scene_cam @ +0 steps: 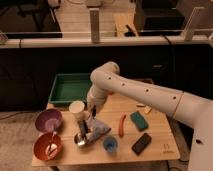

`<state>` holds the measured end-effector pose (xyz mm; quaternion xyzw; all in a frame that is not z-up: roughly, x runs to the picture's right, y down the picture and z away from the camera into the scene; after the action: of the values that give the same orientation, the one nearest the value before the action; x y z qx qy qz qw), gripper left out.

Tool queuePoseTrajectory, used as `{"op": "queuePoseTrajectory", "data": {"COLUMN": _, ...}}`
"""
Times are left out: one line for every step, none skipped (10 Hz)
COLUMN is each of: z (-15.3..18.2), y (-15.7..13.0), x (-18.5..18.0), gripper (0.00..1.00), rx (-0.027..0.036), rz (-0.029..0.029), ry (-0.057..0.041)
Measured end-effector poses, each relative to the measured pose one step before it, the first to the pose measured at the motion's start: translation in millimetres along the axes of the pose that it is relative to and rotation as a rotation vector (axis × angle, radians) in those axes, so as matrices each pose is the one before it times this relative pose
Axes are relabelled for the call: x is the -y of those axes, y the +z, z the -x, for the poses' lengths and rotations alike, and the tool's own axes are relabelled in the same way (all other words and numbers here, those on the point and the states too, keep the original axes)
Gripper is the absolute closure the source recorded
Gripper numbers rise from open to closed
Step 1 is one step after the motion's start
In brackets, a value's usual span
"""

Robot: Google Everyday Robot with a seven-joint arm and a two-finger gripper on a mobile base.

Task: Place brush in red bowl

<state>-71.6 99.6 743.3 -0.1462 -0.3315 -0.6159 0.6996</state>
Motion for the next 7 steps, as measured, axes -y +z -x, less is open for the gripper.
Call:
{"op": "queuePoseTrajectory", "data": {"z": 1.30, "y": 0.66, "x": 3.80, "gripper": 0.97, "rx": -0.00143, "rz": 0.00484, "ry": -0.00791}}
{"op": "queuePoseTrajectory", "data": {"z": 1.90, "y": 0.72, "x": 5.16, "gripper": 0.97, "rx": -0.00030, "rz": 0.00400, "ry": -0.01071}}
{"op": "queuePoseTrajectory", "data": {"z": 3.25, "y": 0.87, "x": 7.16, "gripper": 0.97, "rx": 0.00115, "rz": 0.00261, "ry": -0.01382}}
{"op": "queuePoseTrajectory", "data": {"z": 2.09, "y": 0.75, "x": 4.55, "gripper": 0.97, "rx": 0.00142, "rz": 0.00136, "ry": -0.00746}}
{"op": "queuePoseTrajectory", "data": {"z": 1.93, "y": 0.88, "x": 5.28, "gripper": 0.97, "rx": 0.00111, "rz": 0.00185, "ry": -0.00597}}
{"op": "queuePoseTrajectory", "data": {"z": 1.52, "y": 0.47, "x": 4.19, "gripper": 0.97, "rx": 0.00103, "rz": 0.00202, "ry": -0.00370}}
{"op": "queuePoseTrajectory", "data": {"z": 0.37, "y": 0.14, "x": 1.88, "gripper": 0.97, "rx": -0.00039, "rz": 0.00145, "ry": 0.00116}}
